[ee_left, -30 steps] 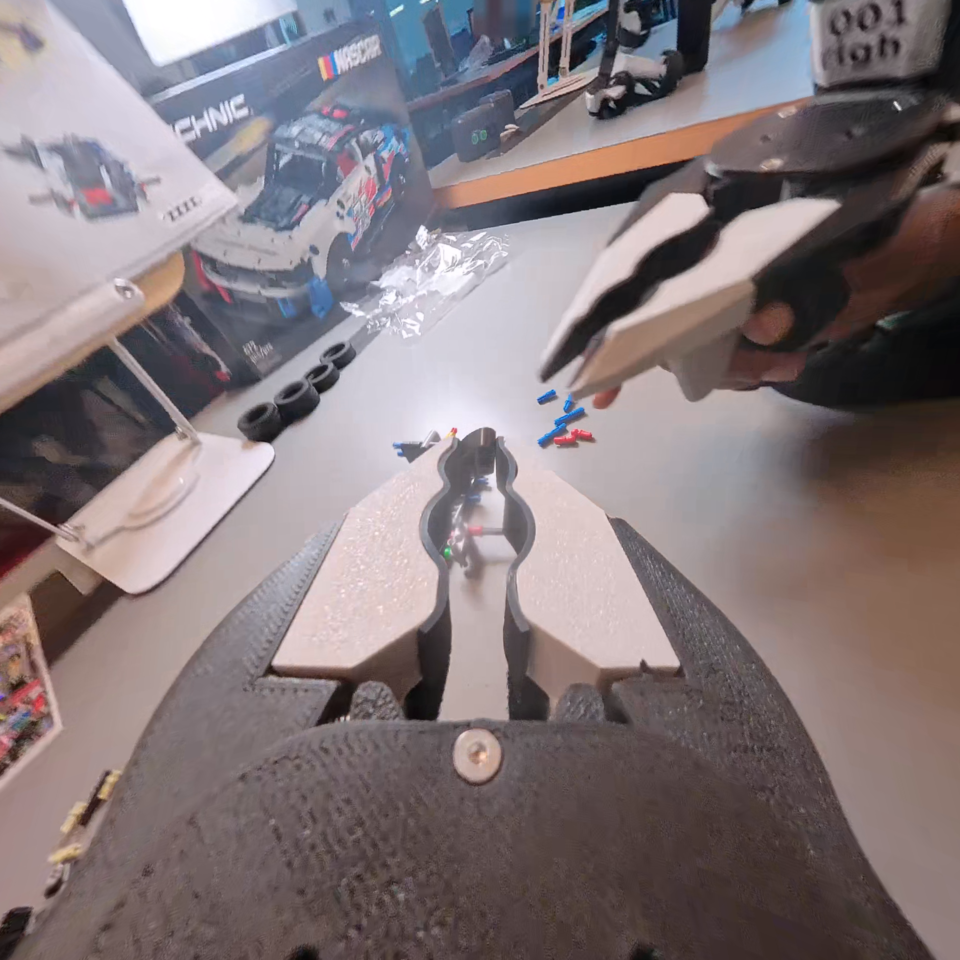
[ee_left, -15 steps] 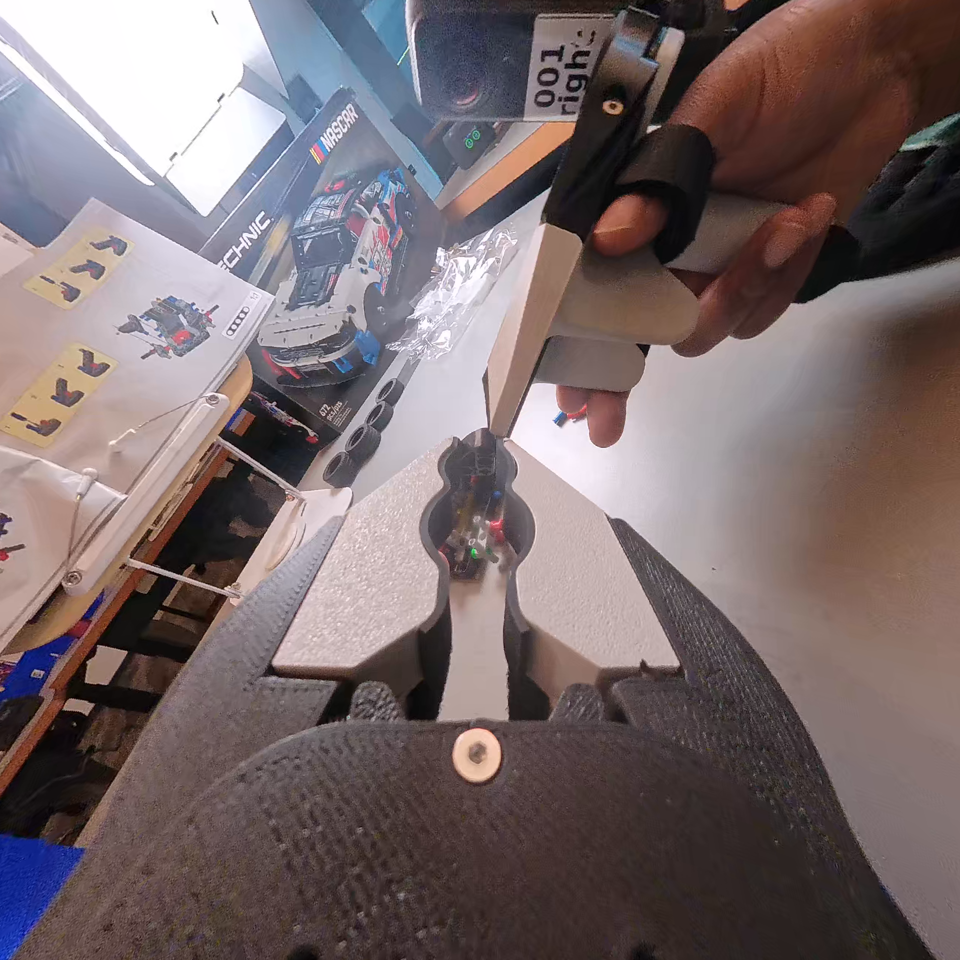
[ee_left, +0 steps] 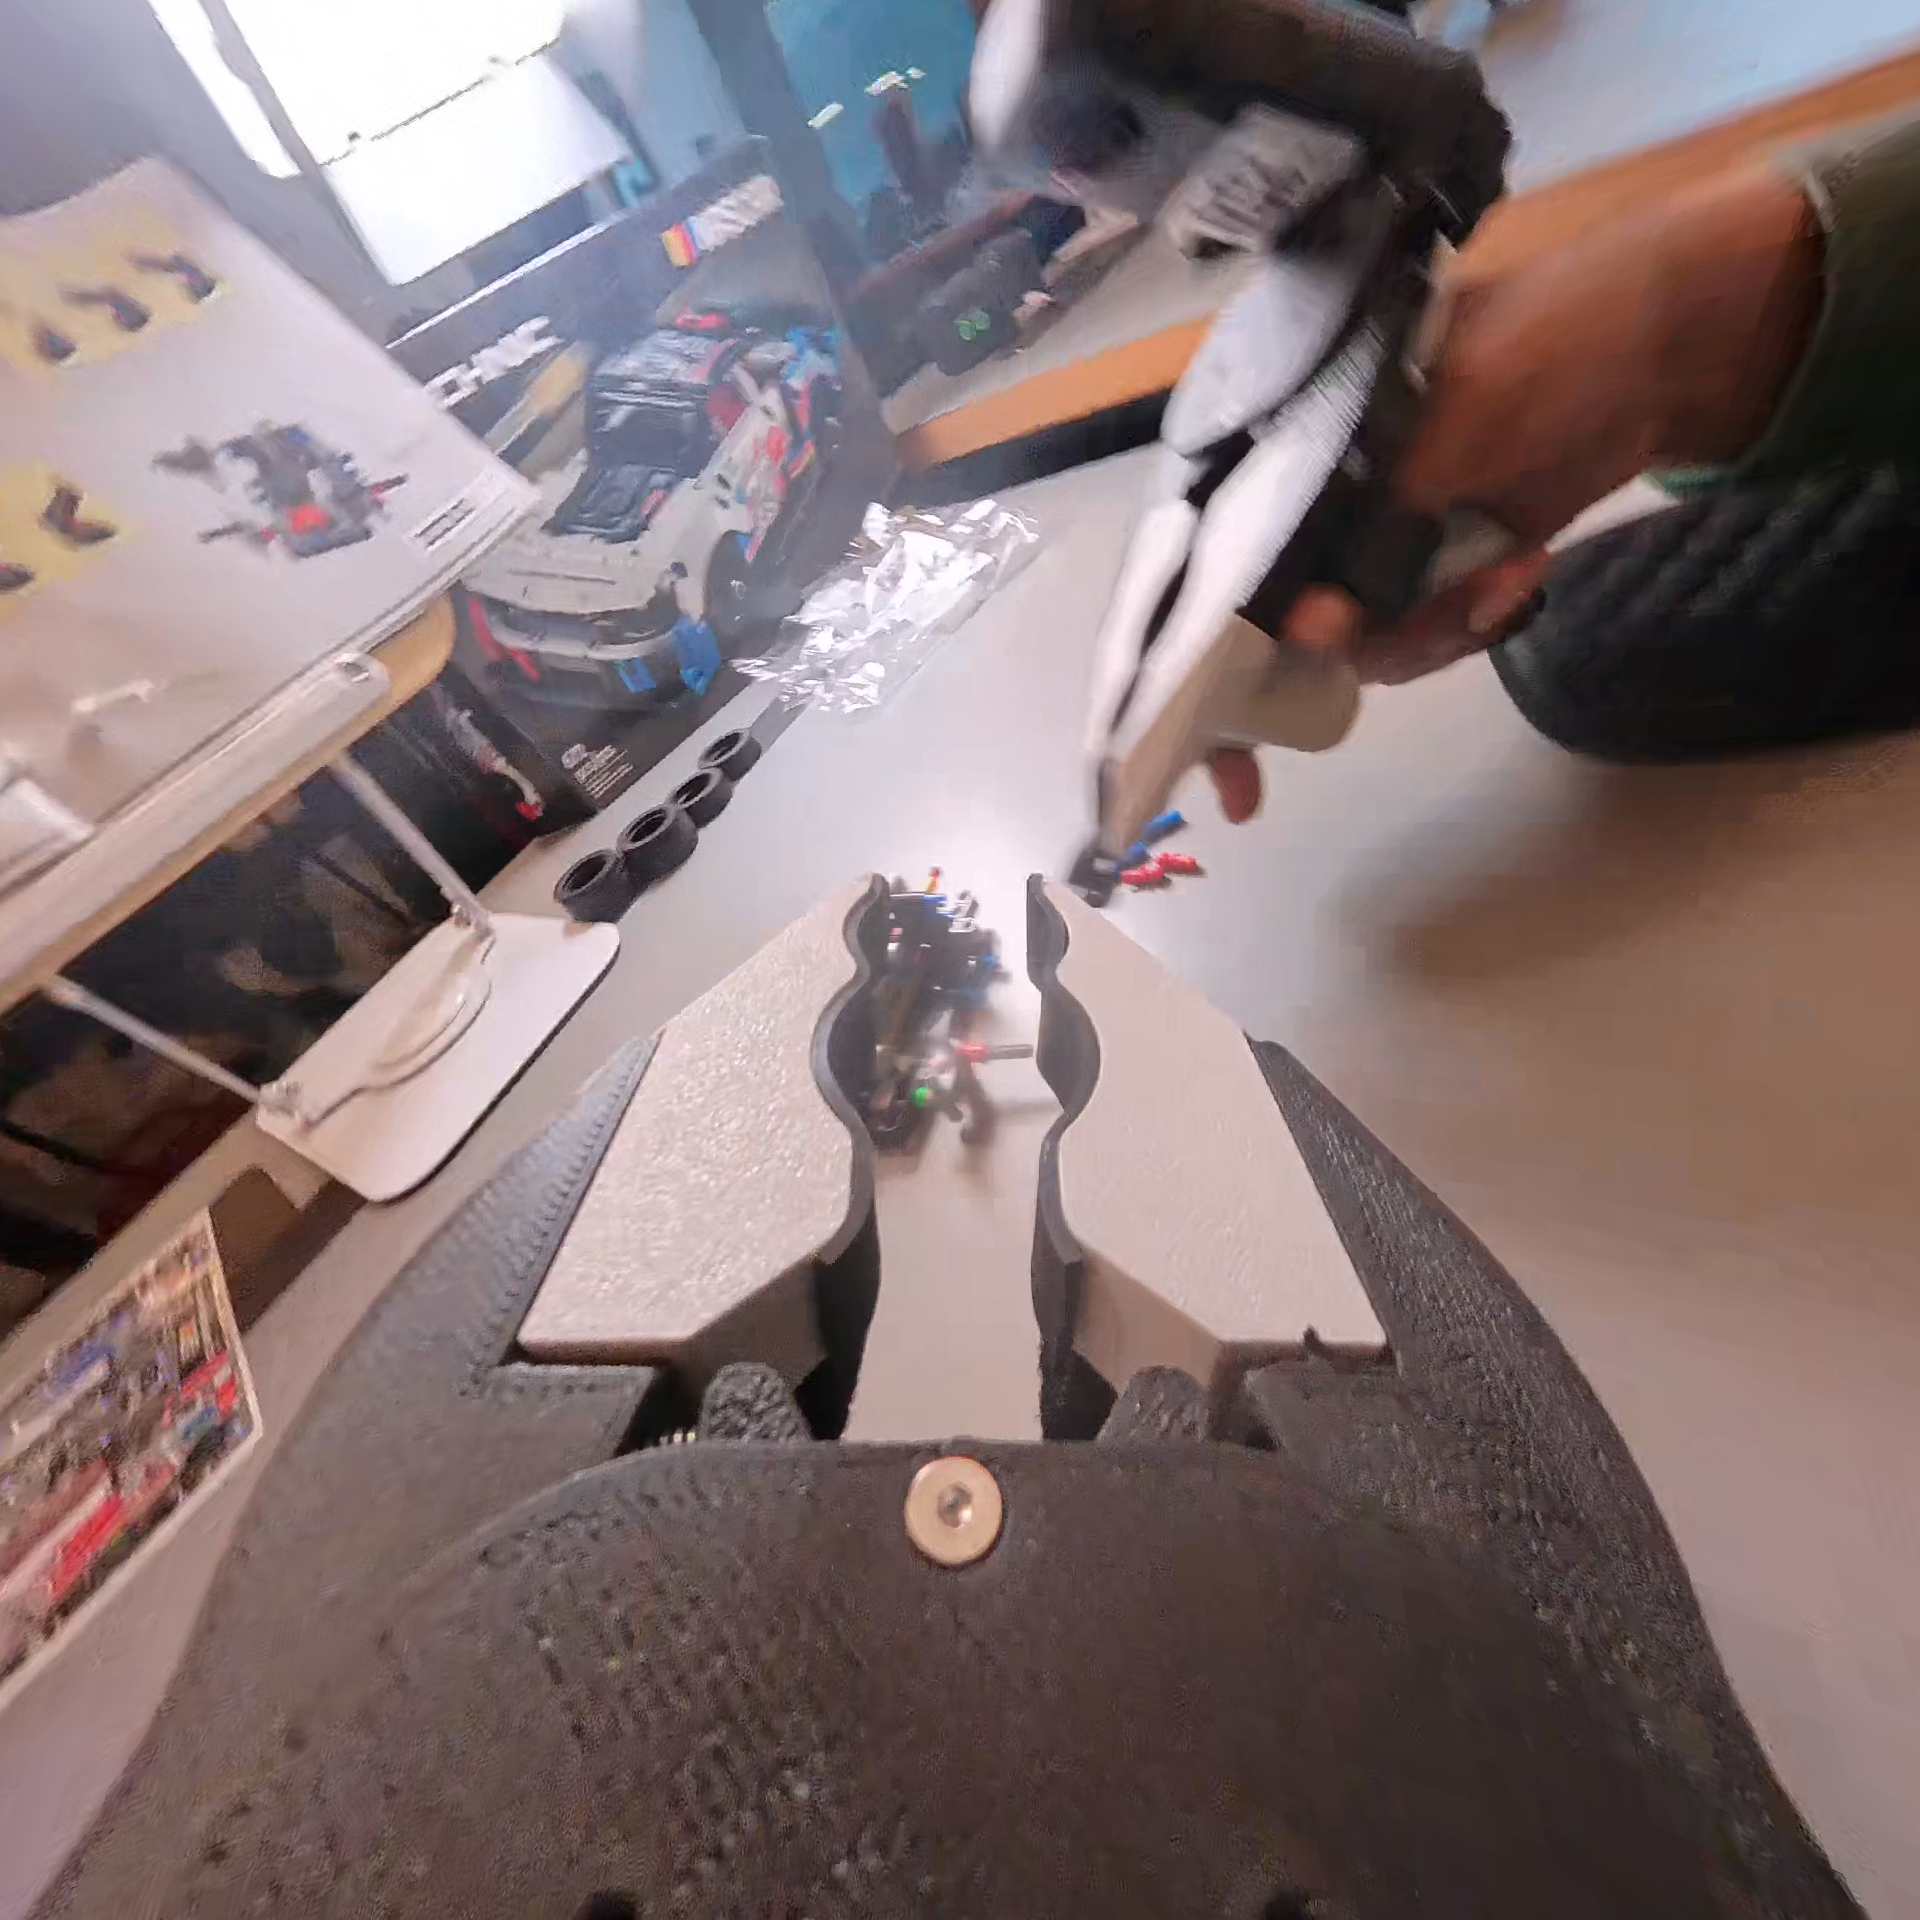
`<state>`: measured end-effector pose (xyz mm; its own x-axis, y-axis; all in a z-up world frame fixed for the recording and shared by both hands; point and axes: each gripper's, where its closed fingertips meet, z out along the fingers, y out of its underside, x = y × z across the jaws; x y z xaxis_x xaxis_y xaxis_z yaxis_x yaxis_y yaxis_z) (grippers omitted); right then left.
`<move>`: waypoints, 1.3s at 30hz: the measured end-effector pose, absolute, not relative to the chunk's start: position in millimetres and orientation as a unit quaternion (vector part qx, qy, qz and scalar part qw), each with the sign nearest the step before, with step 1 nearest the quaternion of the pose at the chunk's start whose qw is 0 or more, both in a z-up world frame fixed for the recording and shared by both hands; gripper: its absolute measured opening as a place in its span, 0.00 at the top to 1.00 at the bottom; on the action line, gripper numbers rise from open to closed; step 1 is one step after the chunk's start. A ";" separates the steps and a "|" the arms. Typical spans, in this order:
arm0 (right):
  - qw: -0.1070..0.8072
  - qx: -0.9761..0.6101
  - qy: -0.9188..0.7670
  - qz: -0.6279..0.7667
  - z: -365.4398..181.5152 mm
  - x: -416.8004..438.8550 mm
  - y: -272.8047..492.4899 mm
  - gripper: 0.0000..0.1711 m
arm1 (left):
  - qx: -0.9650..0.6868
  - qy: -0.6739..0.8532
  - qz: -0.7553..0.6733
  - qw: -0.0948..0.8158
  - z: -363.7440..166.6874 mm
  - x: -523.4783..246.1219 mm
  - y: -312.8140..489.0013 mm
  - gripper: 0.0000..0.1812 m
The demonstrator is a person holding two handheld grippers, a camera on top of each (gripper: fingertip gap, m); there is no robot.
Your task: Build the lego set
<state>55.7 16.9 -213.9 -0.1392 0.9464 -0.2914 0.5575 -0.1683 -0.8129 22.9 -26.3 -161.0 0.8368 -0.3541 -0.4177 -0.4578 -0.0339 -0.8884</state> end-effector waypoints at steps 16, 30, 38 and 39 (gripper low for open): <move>0.189 -0.631 -0.694 0.292 -252.6 85.1 51.5 0.86 | -0.782 -0.121 0.188 0.582 -52.8 -270.5 -184.7 0.84; 0.248 -0.612 -0.669 0.342 -225.1 87.7 52.3 0.87 | -0.884 -0.396 0.178 0.175 -191.0 -440.8 -359.1 0.74; 0.221 -0.594 -0.675 0.377 -234.6 87.2 40.0 0.87 | -0.820 -0.550 0.137 0.080 -237.5 -449.8 -376.4 0.81; 0.219 -0.594 -0.675 0.380 -235.5 89.5 39.8 0.87 | -0.814 -0.560 0.135 0.073 -239.9 -448.9 -376.9 0.82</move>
